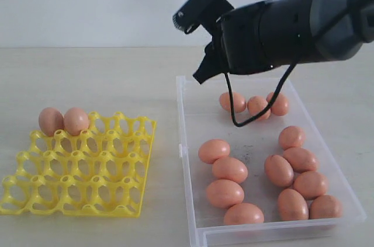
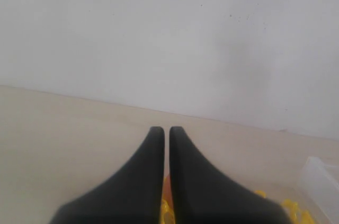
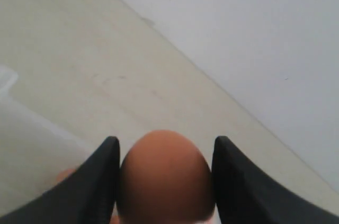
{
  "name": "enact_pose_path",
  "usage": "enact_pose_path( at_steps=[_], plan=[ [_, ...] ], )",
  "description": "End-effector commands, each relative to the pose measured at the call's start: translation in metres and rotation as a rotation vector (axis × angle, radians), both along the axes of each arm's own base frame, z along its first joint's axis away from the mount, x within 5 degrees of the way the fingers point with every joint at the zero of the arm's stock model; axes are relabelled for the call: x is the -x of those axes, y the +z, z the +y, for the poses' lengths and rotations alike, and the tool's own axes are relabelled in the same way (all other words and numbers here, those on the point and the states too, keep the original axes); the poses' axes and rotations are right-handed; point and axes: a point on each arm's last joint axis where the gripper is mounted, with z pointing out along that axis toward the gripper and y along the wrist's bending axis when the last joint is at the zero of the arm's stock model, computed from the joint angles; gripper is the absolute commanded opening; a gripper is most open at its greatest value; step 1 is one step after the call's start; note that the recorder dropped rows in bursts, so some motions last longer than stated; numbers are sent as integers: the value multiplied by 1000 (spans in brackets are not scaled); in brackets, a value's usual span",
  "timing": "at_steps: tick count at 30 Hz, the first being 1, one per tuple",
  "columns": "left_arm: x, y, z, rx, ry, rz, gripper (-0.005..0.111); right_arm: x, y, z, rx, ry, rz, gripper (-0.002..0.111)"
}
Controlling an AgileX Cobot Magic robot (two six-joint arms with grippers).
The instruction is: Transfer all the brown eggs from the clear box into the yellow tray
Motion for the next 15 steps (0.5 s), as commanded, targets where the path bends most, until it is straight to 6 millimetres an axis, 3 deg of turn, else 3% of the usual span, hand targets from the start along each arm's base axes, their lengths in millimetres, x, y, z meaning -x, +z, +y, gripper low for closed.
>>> enact_pose_path(
  at_steps=[1, 5, 9, 12, 15],
  plan=[
    [0, 1, 0, 2, -6, -3, 4, 12, -17, 5, -33, 125, 74, 0],
    [0, 1, 0, 2, -6, -3, 4, 23, -21, 31, -348, 332, 197, 0],
    [0, 1, 0, 2, -6, -3, 4, 47, 0, 60, -776, 720, 418, 0],
    [0, 1, 0, 2, -6, -3, 4, 69, 17, 67, -942, 989, 534, 0],
    [0, 1, 0, 2, -6, -3, 4, 83, 20, 67, -980, 1091, 664, 0]
  ],
)
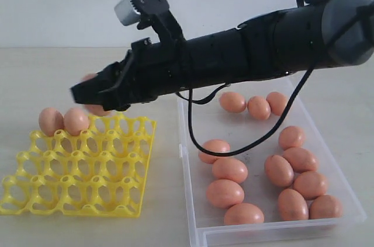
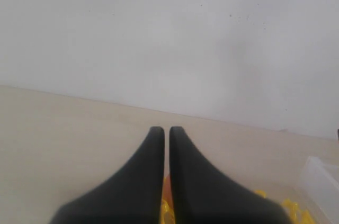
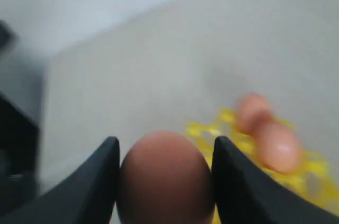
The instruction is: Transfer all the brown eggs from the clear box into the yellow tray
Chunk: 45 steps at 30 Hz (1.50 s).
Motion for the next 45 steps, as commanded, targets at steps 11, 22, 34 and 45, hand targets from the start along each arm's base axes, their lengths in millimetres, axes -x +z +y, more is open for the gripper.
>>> enact_pose_path(
  at_steps=[11, 22, 34, 45],
  plan=[
    [0, 1, 0, 2, -6, -3, 4, -42, -12, -45, 516, -490, -235, 0],
    [0, 2, 0, 2, -5, -5, 4, -50, -16, -64, 381, -783, -348, 0],
    [0, 2, 0, 2, -5, -5, 4, -47, -57, -138, 887, -615, 139, 0],
    [0, 2, 0, 2, -5, -5, 4, -46, -40, -116, 771, -596, -33, 0]
  ],
)
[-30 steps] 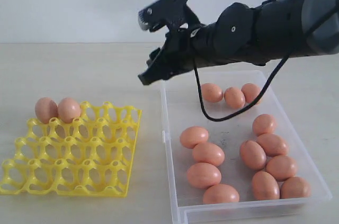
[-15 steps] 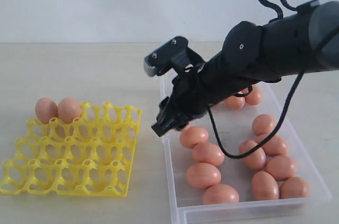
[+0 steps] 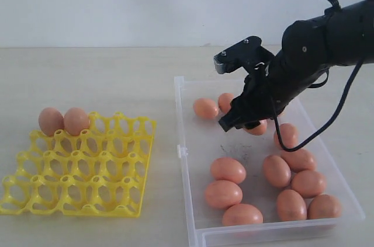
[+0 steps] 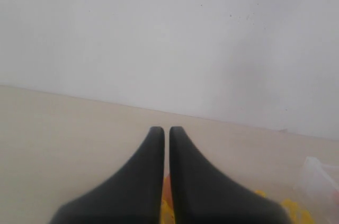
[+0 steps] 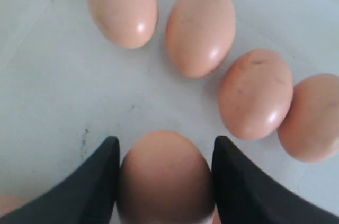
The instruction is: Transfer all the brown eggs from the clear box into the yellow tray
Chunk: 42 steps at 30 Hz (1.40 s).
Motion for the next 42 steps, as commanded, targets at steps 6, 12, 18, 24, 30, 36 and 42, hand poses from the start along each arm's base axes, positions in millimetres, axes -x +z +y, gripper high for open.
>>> enact_pose_path(
  at_steps=[6, 12, 18, 24, 30, 36, 42],
  plan=[
    [0, 2, 0, 2, -5, -5, 4, 10, 59, 34, -302, 83, -503, 0],
    [0, 2, 0, 2, -5, -5, 4, 37, 69, 57, -550, 181, -864, 0],
    [0, 2, 0, 2, -5, -5, 4, 53, 68, 68, -715, 294, -1080, 0],
    [0, 2, 0, 2, -5, -5, 4, 41, 48, 89, -854, 336, -1019, 0],
    [0, 2, 0, 2, -5, -5, 4, 16, 21, 127, -920, 468, -923, 0],
    [0, 2, 0, 2, -5, -5, 4, -2, -6, 158, -881, 625, -812, 0],
    [0, 2, 0, 2, -5, -5, 4, -25, -29, 161, -892, 611, -699, 0]
  ],
)
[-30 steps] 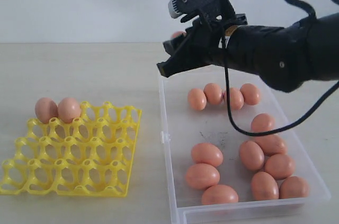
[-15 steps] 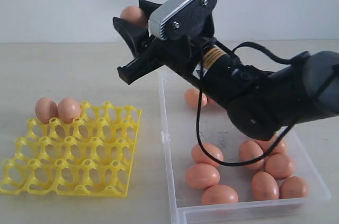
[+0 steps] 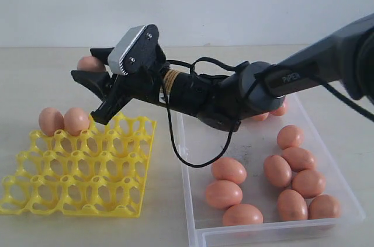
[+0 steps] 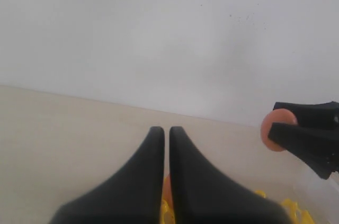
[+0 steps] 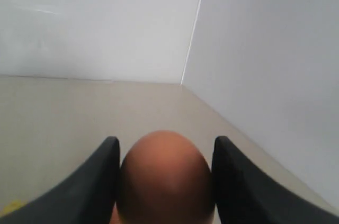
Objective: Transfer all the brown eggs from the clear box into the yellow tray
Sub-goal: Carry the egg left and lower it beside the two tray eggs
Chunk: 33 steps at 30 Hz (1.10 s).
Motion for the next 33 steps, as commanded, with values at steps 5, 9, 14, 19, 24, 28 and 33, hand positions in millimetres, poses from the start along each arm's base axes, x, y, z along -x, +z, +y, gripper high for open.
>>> enact_pose_path(
  at_steps=[5, 9, 14, 19, 24, 28, 33],
  plan=[
    [0, 2, 0, 2, -5, -5, 4, -27, -26, -14, -43, 103, 143, 0],
    [0, 2, 0, 2, -5, -5, 4, -30, -36, -15, -31, 160, 184, 0],
    [0, 2, 0, 2, -5, -5, 4, -28, -53, -10, 36, 232, 171, 0],
    [0, 2, 0, 2, -5, -5, 4, -31, -63, -10, 61, 209, 203, 0],
    [0, 2, 0, 2, -5, -5, 4, -31, -64, -10, 66, 215, 205, 0],
    [0, 2, 0, 2, -5, -5, 4, -31, -63, -10, 65, 214, 203, 0],
    [0, 2, 0, 2, -5, -5, 4, -33, -61, -9, 52, 199, 196, 0]
  ],
)
